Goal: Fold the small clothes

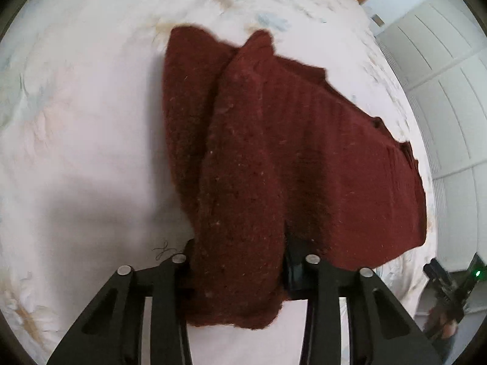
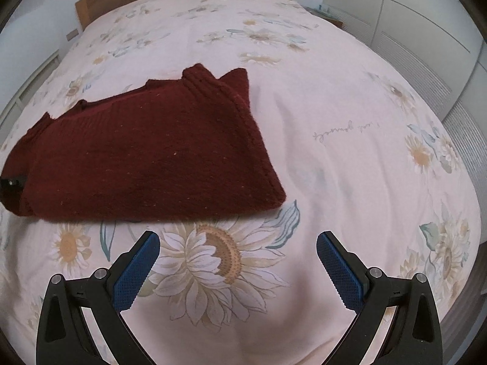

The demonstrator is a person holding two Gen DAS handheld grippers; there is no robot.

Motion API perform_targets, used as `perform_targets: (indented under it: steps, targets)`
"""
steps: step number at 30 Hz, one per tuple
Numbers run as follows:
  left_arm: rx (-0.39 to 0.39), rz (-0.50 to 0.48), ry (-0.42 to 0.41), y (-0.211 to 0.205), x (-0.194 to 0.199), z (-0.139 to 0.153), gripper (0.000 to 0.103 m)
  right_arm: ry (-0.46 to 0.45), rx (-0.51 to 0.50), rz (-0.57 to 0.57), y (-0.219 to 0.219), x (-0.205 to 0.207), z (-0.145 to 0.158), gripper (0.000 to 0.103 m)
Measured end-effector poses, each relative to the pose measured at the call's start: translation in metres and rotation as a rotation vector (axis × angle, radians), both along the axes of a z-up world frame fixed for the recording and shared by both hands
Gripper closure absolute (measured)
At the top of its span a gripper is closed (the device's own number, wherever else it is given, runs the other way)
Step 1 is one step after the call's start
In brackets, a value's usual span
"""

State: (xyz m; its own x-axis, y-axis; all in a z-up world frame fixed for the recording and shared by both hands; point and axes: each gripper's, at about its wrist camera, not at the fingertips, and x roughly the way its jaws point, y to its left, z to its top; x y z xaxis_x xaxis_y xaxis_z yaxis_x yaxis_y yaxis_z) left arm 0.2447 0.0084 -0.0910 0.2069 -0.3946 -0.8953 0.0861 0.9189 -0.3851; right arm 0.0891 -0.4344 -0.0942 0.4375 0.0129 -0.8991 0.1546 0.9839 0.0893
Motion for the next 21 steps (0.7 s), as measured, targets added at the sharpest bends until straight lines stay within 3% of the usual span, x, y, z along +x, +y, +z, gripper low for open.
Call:
perform_targets:
  steps: [3,9,16,21]
  targets:
    - [0.016,-0.031,-0.047,-0.012,-0.003,0.021,0.074,-0.012,0.014,-0.015,-0.007,-0.004,0.002,0.000]
    - [-0.051,-0.061,-0.079,-0.040,0.001,0.073,0.075,-0.045,0.052,-0.061,-0.032,-0.009,0.006,0.000]
    - [-0.041,-0.152,-0.135,-0.119,0.013,0.122,0.076,-0.099,0.100,-0.118,-0.067,-0.014,0.017,0.000]
    - [-0.008,-0.244,-0.172,-0.192,0.014,0.135,0.076,-0.135,0.120,-0.162,-0.094,-0.019,0.025,0.000]
